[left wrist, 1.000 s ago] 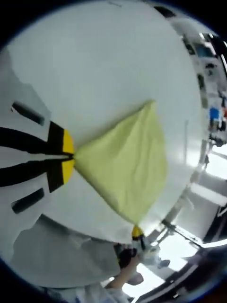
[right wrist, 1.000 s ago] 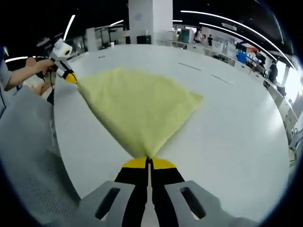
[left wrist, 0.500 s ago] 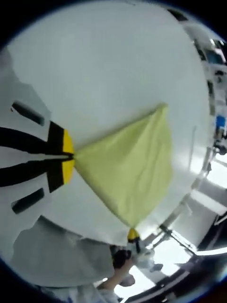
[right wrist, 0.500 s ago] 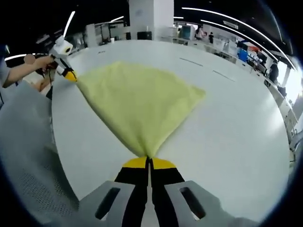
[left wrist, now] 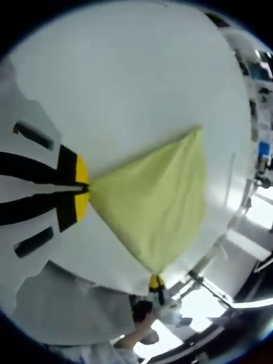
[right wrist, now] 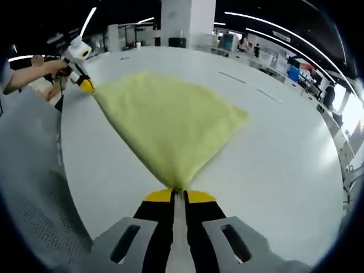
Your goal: Fold the garment on the visible template until the final outline fits inside the template.
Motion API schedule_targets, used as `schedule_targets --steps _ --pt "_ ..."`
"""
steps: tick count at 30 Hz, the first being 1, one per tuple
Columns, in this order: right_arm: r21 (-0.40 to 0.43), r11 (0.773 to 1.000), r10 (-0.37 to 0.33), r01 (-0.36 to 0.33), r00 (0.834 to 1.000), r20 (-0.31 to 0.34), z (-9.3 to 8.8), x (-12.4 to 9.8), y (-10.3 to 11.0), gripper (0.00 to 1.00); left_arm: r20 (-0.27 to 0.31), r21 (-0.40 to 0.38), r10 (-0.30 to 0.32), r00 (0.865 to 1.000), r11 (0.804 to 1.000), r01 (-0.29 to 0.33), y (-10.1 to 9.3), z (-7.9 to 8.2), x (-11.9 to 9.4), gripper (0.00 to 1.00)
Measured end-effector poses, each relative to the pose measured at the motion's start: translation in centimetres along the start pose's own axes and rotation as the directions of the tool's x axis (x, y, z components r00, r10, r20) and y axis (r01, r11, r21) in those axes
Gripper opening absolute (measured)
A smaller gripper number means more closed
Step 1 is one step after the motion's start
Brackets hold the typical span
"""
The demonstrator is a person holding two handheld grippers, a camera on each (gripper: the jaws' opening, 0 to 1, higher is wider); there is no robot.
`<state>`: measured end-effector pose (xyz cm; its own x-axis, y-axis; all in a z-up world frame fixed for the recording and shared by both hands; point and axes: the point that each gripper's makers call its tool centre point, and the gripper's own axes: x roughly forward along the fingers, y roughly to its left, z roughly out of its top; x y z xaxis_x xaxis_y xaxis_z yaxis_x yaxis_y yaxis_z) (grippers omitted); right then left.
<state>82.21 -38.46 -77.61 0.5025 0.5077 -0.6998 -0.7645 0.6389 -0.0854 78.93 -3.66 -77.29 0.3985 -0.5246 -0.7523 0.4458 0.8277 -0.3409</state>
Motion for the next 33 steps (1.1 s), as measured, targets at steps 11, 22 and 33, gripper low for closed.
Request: schedule_targets --steps 11,22,33 --pt "0.052 0.998 -0.039 0.035 0.997 0.068 1.7 -1.5 -0.5 0.39 0.135 0.054 -0.005 0.991 0.999 -0.002 -1.8 2.4 -2.7 0.36" --pt "0.054 0.996 -0.074 0.065 0.979 0.188 6.7 -5.4 1.0 0.65 0.249 0.184 -0.064 0.966 0.983 0.018 -6.3 5.1 -5.4 0.78" --pt "0.053 0.998 -0.042 0.030 0.969 0.244 9.2 -9.5 4.6 1.00 0.270 0.310 -0.071 0.960 0.951 -0.017 -10.0 4.9 -8.2 1.00"
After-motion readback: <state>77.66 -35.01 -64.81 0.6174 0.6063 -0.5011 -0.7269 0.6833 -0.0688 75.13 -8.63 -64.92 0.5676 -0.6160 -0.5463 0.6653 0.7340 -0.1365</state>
